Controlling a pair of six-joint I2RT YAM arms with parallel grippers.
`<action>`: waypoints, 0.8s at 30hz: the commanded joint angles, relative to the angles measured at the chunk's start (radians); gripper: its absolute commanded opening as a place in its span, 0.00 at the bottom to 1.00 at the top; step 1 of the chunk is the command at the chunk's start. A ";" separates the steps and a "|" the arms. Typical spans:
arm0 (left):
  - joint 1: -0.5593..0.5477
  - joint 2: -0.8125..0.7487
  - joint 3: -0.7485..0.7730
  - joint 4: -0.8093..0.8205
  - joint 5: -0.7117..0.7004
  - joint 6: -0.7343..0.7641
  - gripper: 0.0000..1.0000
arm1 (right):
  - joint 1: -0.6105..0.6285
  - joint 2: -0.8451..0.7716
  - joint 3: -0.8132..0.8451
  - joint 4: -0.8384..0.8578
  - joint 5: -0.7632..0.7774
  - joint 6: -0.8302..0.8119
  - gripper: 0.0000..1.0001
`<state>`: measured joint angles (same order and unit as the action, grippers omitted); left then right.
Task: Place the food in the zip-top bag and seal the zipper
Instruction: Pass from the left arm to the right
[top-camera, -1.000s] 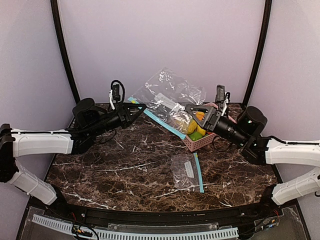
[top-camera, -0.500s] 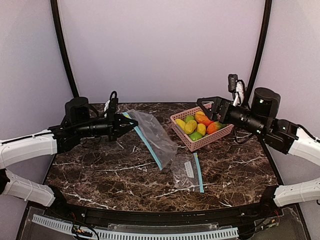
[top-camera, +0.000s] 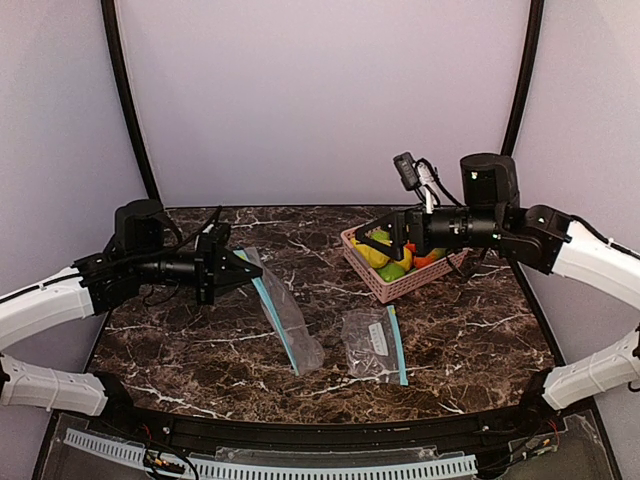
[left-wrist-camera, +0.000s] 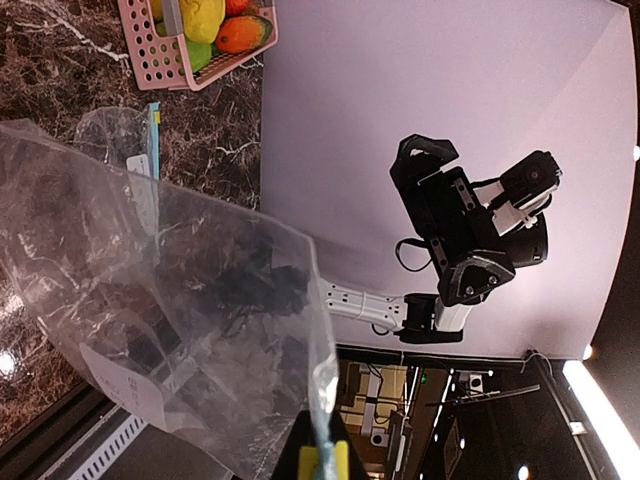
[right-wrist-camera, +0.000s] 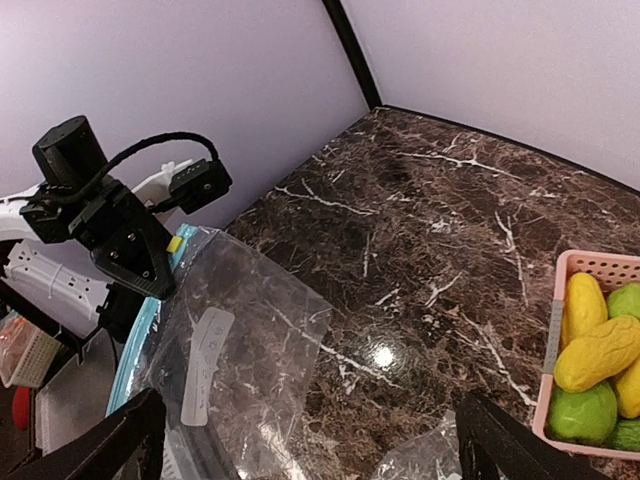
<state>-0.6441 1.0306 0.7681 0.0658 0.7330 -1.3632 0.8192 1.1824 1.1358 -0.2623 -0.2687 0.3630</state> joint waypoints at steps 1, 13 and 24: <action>0.000 -0.038 -0.029 -0.034 0.075 -0.063 0.01 | -0.003 0.056 0.036 0.017 -0.220 -0.021 0.99; -0.002 -0.038 -0.018 -0.003 0.188 -0.070 0.01 | 0.021 0.172 0.083 0.071 -0.385 -0.020 0.99; -0.015 0.017 0.042 -0.010 0.305 0.085 0.01 | 0.047 0.225 0.086 0.177 -0.529 -0.033 0.99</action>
<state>-0.6476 1.0317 0.7662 0.0547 0.9691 -1.3720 0.8486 1.3968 1.2003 -0.1719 -0.7116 0.3481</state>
